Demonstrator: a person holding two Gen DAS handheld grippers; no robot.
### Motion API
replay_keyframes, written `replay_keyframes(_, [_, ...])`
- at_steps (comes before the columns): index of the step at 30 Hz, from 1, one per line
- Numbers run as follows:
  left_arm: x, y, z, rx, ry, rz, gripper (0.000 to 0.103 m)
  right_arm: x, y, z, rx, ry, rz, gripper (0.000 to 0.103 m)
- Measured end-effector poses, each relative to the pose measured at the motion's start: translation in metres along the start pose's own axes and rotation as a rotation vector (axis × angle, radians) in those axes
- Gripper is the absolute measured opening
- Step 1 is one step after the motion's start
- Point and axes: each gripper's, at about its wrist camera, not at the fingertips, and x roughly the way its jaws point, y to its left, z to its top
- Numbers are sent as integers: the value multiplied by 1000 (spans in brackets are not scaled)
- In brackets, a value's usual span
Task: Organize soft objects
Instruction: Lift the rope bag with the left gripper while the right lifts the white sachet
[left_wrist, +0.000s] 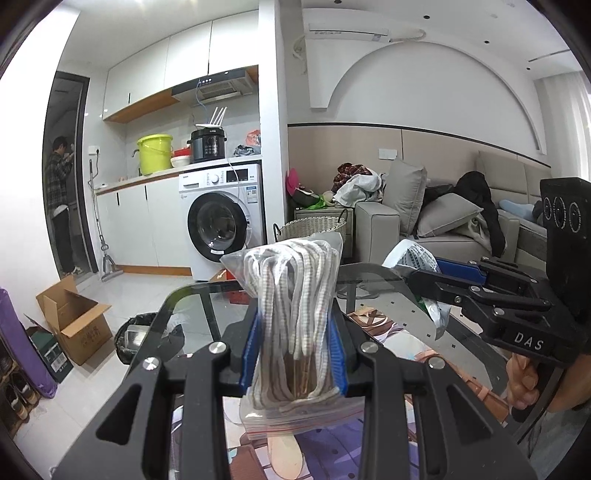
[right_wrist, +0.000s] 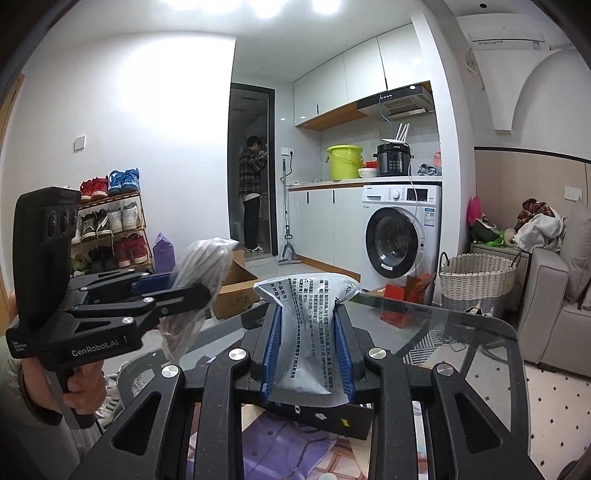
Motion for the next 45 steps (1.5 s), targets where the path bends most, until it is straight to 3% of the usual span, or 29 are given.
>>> replay_keyframes(14, [50, 2, 25, -50, 52, -5, 31, 53, -9, 31, 10, 11, -24, 28])
replay_keyframes(21, [74, 20, 39, -95, 50, 34, 31, 87, -21, 45, -11, 12, -60, 28])
replay_keyframes(29, [87, 41, 48, -149, 40, 73, 31, 124, -32, 56, -8, 50, -41, 28])
replay_keyframes(39, [105, 41, 42, -144, 128, 74, 32, 132, -35, 49, 2, 99, -29, 28])
replay_keyframes(45, [120, 41, 39, -140, 201, 65, 32, 152, -43, 38, 30, 207, -24, 28])
